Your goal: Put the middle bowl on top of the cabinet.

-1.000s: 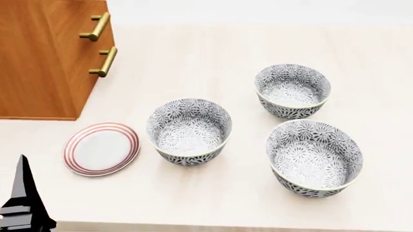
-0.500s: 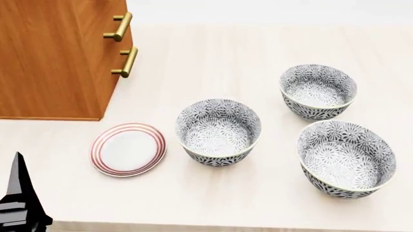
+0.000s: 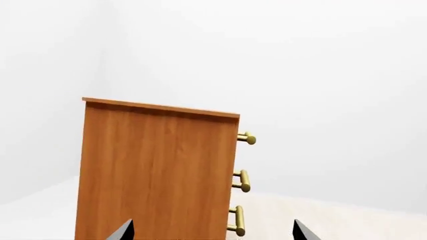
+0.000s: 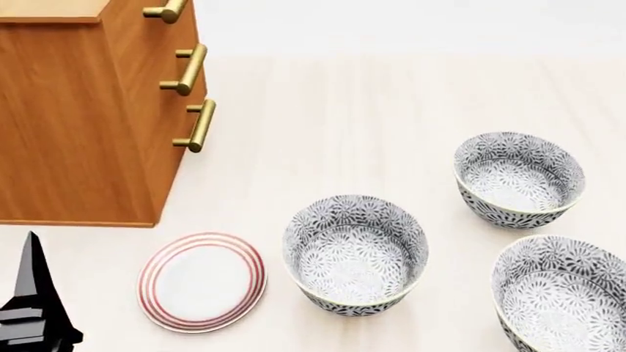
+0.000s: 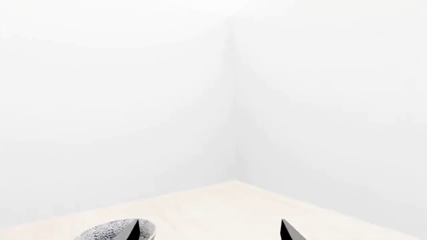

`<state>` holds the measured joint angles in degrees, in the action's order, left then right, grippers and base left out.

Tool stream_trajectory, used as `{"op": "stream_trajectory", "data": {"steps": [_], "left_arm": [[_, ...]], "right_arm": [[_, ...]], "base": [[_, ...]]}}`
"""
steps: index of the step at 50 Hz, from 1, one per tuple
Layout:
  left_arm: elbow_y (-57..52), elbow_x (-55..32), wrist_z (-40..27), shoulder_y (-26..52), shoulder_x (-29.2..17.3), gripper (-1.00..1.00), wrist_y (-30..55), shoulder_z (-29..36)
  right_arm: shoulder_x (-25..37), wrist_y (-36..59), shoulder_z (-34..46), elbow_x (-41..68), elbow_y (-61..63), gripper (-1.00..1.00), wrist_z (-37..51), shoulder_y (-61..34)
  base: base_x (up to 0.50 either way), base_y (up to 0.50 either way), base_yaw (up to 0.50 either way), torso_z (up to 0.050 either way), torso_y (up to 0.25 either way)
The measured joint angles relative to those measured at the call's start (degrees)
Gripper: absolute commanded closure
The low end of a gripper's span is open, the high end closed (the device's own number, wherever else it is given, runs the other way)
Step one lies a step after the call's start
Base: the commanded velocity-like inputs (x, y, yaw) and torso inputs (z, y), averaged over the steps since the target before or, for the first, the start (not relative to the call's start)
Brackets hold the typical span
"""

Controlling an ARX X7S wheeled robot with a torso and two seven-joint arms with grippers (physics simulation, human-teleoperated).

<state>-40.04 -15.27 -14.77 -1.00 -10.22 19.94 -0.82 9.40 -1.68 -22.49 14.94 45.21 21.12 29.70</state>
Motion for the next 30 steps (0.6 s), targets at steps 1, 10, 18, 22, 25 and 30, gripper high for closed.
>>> {"op": "stream_trajectory", "data": {"steps": [1,10,18,22,25,30], "left_arm": [[0.0,0.0,0.0,0.0,0.0,-1.00,0.0,0.1],[-0.2,-0.4,-0.4,-0.1,-0.5,-1.00,0.0,0.2],[-0.5,-0.7,-0.7,-0.2,-0.8,-1.00,-0.1,0.3],[-0.7,-1.0,-1.0,-0.3,-0.9,-1.00,0.0,0.4],[-1.1,-1.2,-1.1,-0.5,-1.0,-1.00,0.2,0.4],[-1.3,-1.5,-1.4,-0.5,-1.2,-1.00,0.3,0.4]], "right_arm": [[0.0,0.0,0.0,0.1,0.0,-1.00,0.1,0.1],[0.1,-0.5,-0.5,0.8,0.3,-1.00,0.5,0.6],[0.2,-0.9,-0.6,1.0,0.6,-1.00,0.9,1.0],[0.3,-0.9,-0.7,1.0,0.7,-1.00,1.1,1.2],[0.5,-0.9,-0.8,1.1,0.8,-1.00,1.2,1.5],[0.7,-0.9,-0.8,1.0,1.0,-1.00,1.3,1.6]], "base": [[0.16,0.00,0.00,0.000,0.000],[0.47,-0.04,0.00,0.000,0.000],[0.49,-0.04,0.00,0.000,0.000],[0.12,0.00,0.00,0.000,0.000],[0.50,0.00,0.00,0.000,0.000],[0.20,0.00,0.00,0.000,0.003]]}}
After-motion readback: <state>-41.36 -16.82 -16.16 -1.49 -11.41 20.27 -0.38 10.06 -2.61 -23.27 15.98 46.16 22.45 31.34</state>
